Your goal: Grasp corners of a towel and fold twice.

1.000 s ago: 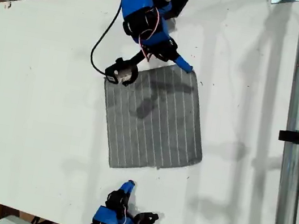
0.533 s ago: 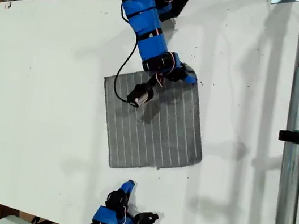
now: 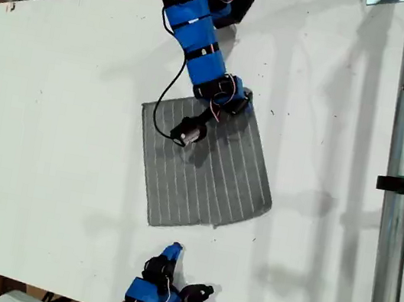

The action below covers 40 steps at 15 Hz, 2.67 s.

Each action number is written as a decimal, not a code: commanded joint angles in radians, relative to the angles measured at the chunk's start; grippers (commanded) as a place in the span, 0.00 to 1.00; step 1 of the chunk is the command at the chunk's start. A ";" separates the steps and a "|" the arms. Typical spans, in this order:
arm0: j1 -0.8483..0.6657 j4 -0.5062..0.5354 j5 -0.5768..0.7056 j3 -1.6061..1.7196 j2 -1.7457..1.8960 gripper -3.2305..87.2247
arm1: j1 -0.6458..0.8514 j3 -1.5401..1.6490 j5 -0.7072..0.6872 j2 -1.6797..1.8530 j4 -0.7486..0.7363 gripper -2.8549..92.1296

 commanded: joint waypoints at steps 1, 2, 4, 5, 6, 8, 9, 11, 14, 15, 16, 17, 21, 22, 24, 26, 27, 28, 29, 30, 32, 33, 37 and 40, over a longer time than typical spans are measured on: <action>0.054 -0.115 -0.028 -0.038 0.000 0.00 | 0.031 -0.015 0.005 0.018 -0.012 0.03; 0.069 -0.130 -0.035 -0.101 -0.034 0.00 | 0.035 -0.020 0.005 0.020 -0.021 0.03; 0.101 -0.129 -0.021 -0.365 -0.359 0.00 | 0.038 -0.049 0.000 0.020 -0.025 0.03; 0.140 -0.129 -0.014 -0.541 -0.597 0.00 | 0.040 -0.063 -0.003 0.020 -0.023 0.03; 0.183 -0.127 -0.015 -0.710 -0.824 0.00 | 0.043 -0.072 -0.003 0.020 -0.021 0.03; 0.256 -0.137 -0.026 -0.985 -1.180 0.00 | 0.044 -0.083 -0.003 0.021 -0.020 0.03; 0.288 -0.034 -0.064 -1.170 -1.384 0.00 | 0.043 -0.084 -0.003 0.023 -0.020 0.03; 0.383 0.282 -0.156 -1.709 -1.855 0.00 | 0.038 -0.084 -0.003 0.031 -0.015 0.03; 0.462 0.344 -0.038 -2.191 -2.204 0.02 | 0.037 -0.086 -0.003 0.032 -0.020 0.03; 0.474 0.302 -0.006 -2.204 -2.220 0.17 | 0.035 -0.086 -0.003 0.032 -0.020 0.03; 0.488 0.230 0.041 -2.186 -2.226 0.29 | 0.034 -0.086 -0.003 0.032 -0.020 0.03; 0.492 0.176 0.106 -2.200 -2.255 0.32 | 0.032 -0.086 -0.003 0.032 -0.018 0.03; 0.491 0.104 0.175 -2.184 -2.361 0.35 | 0.028 -0.086 -0.003 0.032 -0.020 0.03; 0.485 0.103 0.166 -2.183 -2.410 0.35 | 0.026 -0.087 -0.003 0.035 -0.020 0.03; 0.477 0.077 0.143 -2.183 -2.496 0.34 | 0.023 -0.087 -0.003 0.038 -0.017 0.03; 0.474 0.057 0.127 -2.183 -2.562 0.34 | 0.021 -0.087 -0.003 0.040 -0.015 0.03; 0.471 0.048 0.115 -2.186 -2.599 0.34 | 0.020 -0.087 -0.003 0.040 -0.015 0.03; 0.476 0.032 0.103 -2.194 -2.632 0.33 | 0.020 -0.087 -0.003 0.040 -0.015 0.03; 0.480 0.009 0.086 -2.194 -2.663 0.33 | 0.018 -0.086 -0.003 0.041 -0.015 0.03; 0.483 -0.009 0.077 -2.198 -2.698 0.32 | 0.017 -0.086 -0.003 0.041 -0.015 0.03; 0.480 -0.012 0.046 -2.206 -2.773 0.28 | 0.015 -0.086 -0.003 0.046 -0.014 0.03; 0.480 -0.005 0.031 -2.206 -2.796 0.24 | 0.014 -0.086 0.000 0.049 -0.008 0.03; 0.483 0.025 0.002 -2.204 -2.832 0.00 | 0.012 -0.078 0.005 0.061 0.003 0.03; 0.503 0.074 0.031 -2.212 -2.760 0.00 | 0.003 -0.080 0.005 0.092 0.017 0.03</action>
